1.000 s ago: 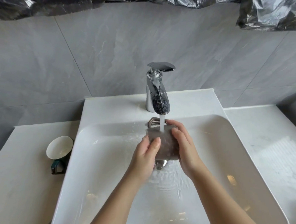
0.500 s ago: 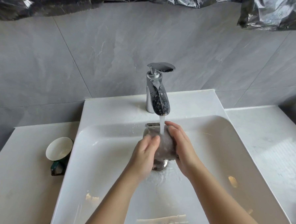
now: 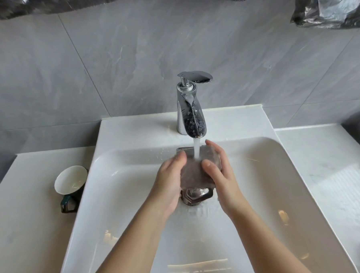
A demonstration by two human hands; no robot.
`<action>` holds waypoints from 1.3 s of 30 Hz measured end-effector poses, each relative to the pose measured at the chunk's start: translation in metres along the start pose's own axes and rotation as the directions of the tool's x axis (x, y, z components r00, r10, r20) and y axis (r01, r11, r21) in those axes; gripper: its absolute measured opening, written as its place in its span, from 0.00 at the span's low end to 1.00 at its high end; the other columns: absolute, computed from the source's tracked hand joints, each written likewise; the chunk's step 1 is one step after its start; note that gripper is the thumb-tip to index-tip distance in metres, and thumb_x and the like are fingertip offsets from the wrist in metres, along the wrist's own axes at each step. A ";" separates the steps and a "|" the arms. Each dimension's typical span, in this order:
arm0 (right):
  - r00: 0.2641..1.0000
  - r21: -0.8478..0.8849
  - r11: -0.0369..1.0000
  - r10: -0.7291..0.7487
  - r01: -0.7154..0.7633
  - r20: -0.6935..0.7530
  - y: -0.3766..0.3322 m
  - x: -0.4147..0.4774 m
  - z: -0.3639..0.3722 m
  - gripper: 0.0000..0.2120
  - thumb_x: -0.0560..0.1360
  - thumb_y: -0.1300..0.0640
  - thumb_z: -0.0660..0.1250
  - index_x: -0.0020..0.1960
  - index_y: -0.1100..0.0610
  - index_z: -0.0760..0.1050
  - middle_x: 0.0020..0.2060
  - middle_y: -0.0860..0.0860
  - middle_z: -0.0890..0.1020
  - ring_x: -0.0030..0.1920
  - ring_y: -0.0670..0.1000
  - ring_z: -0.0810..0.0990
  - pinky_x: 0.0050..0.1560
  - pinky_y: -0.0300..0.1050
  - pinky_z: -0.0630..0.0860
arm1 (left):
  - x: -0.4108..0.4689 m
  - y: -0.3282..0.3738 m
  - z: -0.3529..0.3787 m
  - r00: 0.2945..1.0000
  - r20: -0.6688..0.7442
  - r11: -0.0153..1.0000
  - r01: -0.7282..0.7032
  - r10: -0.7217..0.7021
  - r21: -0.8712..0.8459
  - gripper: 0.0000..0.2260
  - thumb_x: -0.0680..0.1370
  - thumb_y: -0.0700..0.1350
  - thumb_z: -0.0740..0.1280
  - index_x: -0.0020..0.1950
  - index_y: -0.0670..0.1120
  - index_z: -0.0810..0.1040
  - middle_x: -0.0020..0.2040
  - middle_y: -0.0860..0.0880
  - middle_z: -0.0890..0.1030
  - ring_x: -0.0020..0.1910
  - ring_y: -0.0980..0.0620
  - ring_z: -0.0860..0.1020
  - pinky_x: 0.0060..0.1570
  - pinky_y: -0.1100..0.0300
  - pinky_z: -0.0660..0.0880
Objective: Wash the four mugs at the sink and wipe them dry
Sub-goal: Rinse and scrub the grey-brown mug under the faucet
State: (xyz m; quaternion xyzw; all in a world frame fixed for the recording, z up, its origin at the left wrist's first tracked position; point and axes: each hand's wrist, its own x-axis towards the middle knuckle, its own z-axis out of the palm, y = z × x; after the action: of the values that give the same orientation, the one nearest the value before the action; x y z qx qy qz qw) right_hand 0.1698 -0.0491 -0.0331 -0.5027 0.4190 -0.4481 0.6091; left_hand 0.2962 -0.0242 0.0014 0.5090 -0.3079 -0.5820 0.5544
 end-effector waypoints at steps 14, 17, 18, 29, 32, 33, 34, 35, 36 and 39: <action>0.994 0.164 0.981 0.108 -0.103 -0.019 0.001 0.003 0.007 0.26 0.69 0.44 0.67 0.64 0.51 0.75 0.60 0.57 0.81 0.64 0.61 0.78 0.67 0.63 0.72 | -0.005 -0.011 0.003 0.990 -0.002 0.948 -0.131 0.138 0.291 0.13 0.78 0.51 0.59 0.53 0.48 0.81 0.50 0.47 0.85 0.52 0.49 0.82 0.55 0.52 0.78; 0.998 0.017 0.998 0.053 -0.054 0.021 0.000 0.001 0.007 0.29 0.70 0.41 0.64 0.69 0.52 0.71 0.62 0.55 0.80 0.64 0.54 0.78 0.66 0.53 0.74 | -0.006 -0.009 0.003 0.985 -0.170 0.997 -0.029 0.040 0.067 0.12 0.81 0.47 0.60 0.47 0.48 0.83 0.45 0.48 0.86 0.48 0.48 0.83 0.49 0.53 0.77; 0.999 -0.022 1.000 0.021 -0.020 0.030 0.000 0.000 0.006 0.30 0.70 0.41 0.64 0.69 0.51 0.70 0.62 0.54 0.80 0.63 0.51 0.79 0.65 0.49 0.74 | -0.006 -0.007 0.002 0.976 -0.214 1.000 0.025 -0.029 -0.018 0.13 0.82 0.46 0.60 0.46 0.47 0.83 0.43 0.47 0.85 0.45 0.48 0.82 0.45 0.55 0.77; 0.999 0.023 1.000 -0.016 0.017 -0.045 0.000 0.002 0.008 0.18 0.77 0.50 0.60 0.63 0.53 0.79 0.59 0.53 0.83 0.63 0.54 0.80 0.68 0.61 0.71 | -0.015 -0.003 0.002 0.916 -0.270 0.925 0.206 -0.297 -0.320 0.16 0.82 0.51 0.61 0.43 0.42 0.80 0.34 0.44 0.84 0.30 0.50 0.83 0.36 0.57 0.74; 1.000 -0.030 1.000 0.009 -0.009 -0.011 0.000 0.000 0.011 0.20 0.76 0.48 0.62 0.65 0.52 0.77 0.58 0.54 0.83 0.61 0.53 0.81 0.66 0.60 0.73 | -0.015 -0.004 0.000 0.905 -0.292 0.916 0.201 -0.308 -0.346 0.15 0.82 0.50 0.61 0.44 0.42 0.80 0.34 0.46 0.85 0.31 0.52 0.83 0.37 0.58 0.75; 1.000 -0.064 0.998 -0.018 0.017 -0.016 0.001 -0.002 0.012 0.21 0.75 0.45 0.63 0.65 0.51 0.76 0.59 0.53 0.82 0.61 0.52 0.80 0.66 0.59 0.73 | -0.014 -0.004 -0.001 0.907 -0.293 0.918 0.197 -0.304 -0.345 0.16 0.82 0.50 0.60 0.44 0.42 0.80 0.35 0.45 0.85 0.32 0.52 0.83 0.38 0.58 0.75; 0.999 -0.099 0.994 -0.051 0.048 -0.021 0.001 -0.004 0.014 0.23 0.75 0.42 0.63 0.66 0.50 0.75 0.61 0.52 0.81 0.62 0.51 0.79 0.67 0.58 0.73 | -0.014 -0.005 -0.002 0.912 -0.288 0.922 0.190 -0.293 -0.336 0.16 0.82 0.50 0.60 0.44 0.42 0.81 0.36 0.45 0.85 0.33 0.52 0.83 0.39 0.57 0.75; 0.996 -0.133 0.988 -0.087 0.083 -0.024 0.003 -0.004 0.014 0.24 0.74 0.40 0.63 0.66 0.49 0.75 0.62 0.50 0.80 0.64 0.49 0.78 0.68 0.56 0.72 | -0.014 -0.005 -0.003 0.920 -0.279 0.930 0.180 -0.274 -0.322 0.17 0.82 0.50 0.59 0.44 0.42 0.81 0.36 0.45 0.85 0.34 0.51 0.84 0.39 0.57 0.75; 0.993 -0.155 0.981 -0.119 0.114 -0.020 0.003 -0.003 0.014 0.24 0.74 0.39 0.63 0.66 0.48 0.75 0.61 0.48 0.80 0.64 0.48 0.77 0.68 0.54 0.72 | -0.014 -0.006 -0.004 0.928 -0.271 0.939 0.172 -0.255 -0.298 0.18 0.82 0.50 0.59 0.43 0.43 0.81 0.36 0.45 0.85 0.34 0.52 0.84 0.39 0.57 0.75; 0.996 -0.091 0.991 -0.093 0.093 0.001 0.000 0.000 0.016 0.20 0.73 0.41 0.64 0.61 0.49 0.78 0.51 0.47 0.83 0.55 0.46 0.81 0.59 0.45 0.75 | -0.014 -0.006 -0.008 0.932 -0.254 0.941 0.184 -0.259 -0.282 0.18 0.83 0.50 0.57 0.43 0.44 0.81 0.35 0.46 0.85 0.33 0.52 0.84 0.38 0.58 0.75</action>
State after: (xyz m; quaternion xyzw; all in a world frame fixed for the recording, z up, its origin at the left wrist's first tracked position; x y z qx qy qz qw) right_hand 0.1855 -0.0453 -0.0303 -0.5481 0.4161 -0.4574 0.5632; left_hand 0.2999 -0.0083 -0.0028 0.5445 -0.0873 -0.5958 0.5839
